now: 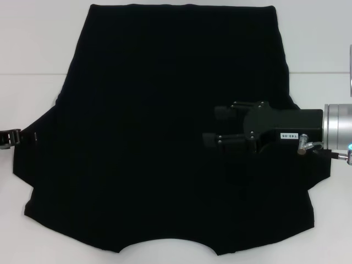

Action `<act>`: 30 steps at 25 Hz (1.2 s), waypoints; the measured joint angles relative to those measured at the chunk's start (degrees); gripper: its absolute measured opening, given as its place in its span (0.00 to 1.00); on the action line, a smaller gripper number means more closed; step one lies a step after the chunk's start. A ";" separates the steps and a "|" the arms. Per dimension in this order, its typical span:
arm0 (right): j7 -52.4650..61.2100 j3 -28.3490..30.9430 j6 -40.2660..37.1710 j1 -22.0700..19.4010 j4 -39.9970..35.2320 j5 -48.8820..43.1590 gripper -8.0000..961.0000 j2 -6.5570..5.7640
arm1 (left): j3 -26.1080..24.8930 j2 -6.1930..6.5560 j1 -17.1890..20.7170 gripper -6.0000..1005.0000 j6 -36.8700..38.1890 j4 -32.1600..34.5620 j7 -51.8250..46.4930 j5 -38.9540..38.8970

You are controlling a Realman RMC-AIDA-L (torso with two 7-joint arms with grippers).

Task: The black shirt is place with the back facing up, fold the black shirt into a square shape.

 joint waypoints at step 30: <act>-0.11 0.00 0.33 -0.12 -0.43 0.00 0.89 0.00 | 1.58 -0.20 0.23 0.79 -0.07 -0.22 0.44 0.35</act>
